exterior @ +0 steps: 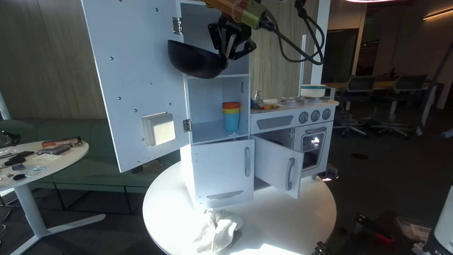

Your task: Remove the black bowl from the upper cabinet and put it on the counter.

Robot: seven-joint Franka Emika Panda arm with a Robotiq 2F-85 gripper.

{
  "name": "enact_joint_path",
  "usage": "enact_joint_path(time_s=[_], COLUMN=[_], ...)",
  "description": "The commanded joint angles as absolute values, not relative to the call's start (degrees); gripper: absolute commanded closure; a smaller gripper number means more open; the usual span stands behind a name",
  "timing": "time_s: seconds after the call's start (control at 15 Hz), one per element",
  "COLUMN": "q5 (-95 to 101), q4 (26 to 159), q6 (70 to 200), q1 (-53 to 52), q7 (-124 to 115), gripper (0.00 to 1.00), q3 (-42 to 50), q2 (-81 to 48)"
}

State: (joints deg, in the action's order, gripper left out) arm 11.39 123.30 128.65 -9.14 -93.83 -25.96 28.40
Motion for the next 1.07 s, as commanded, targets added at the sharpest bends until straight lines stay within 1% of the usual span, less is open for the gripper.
enact_joint_path(time_s=[0.0, 0.47, 1.0], q5=[8.15, 2.66, 2.23], q4=[128.11, 137.69, 143.16], q6=[129.18, 123.0, 112.77], q1=[-10.62, -10.15, -6.47], q7=[-96.06, -99.0, -100.88], gripper=[0.97, 0.97, 0.97], q3=[-25.33, -23.42, -19.82], q2=[33.89, 44.76, 54.35])
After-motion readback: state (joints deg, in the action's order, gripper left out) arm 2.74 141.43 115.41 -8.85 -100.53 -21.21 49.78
